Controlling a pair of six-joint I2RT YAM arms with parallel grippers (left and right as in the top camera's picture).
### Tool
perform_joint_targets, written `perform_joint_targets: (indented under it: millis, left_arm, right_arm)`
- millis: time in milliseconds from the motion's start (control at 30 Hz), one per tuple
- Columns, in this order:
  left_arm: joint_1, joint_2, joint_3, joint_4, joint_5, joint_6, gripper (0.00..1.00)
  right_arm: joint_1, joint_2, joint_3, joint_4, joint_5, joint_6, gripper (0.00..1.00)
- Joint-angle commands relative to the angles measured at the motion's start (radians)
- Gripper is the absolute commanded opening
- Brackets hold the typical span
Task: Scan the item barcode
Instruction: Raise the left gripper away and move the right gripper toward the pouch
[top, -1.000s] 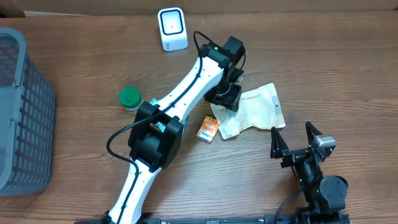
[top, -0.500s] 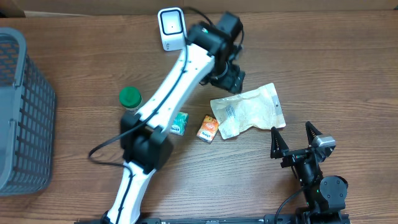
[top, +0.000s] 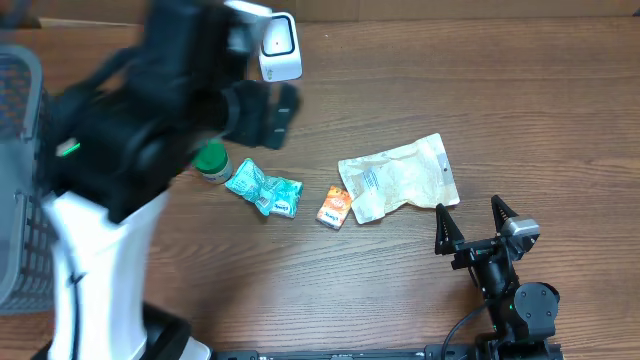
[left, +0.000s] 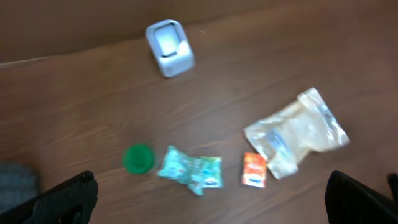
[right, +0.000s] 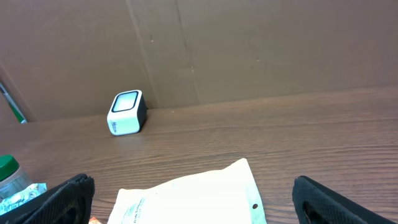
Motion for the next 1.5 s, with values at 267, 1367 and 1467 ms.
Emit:
perform_joint_targets:
  millis: [267,1367,1467]
  left_arm:
    - [0.201,-0.021,-0.01,-0.013,-0.016,0.012,0.99]
    - [0.04,0.353,-0.011,0.034,0.205,0.106,0.99]
    - [0.025,0.383,-0.011,0.033,0.205,0.106,0.99]
  right_arm:
    - [0.005,-0.008,-0.011,0.004,0.006,0.002,1.0]
    - [0.005,-0.008,-0.011,0.004,0.006,0.002,1.0]
    - [0.005,-0.008,-0.011,0.019,0.005,0.003,1.0]
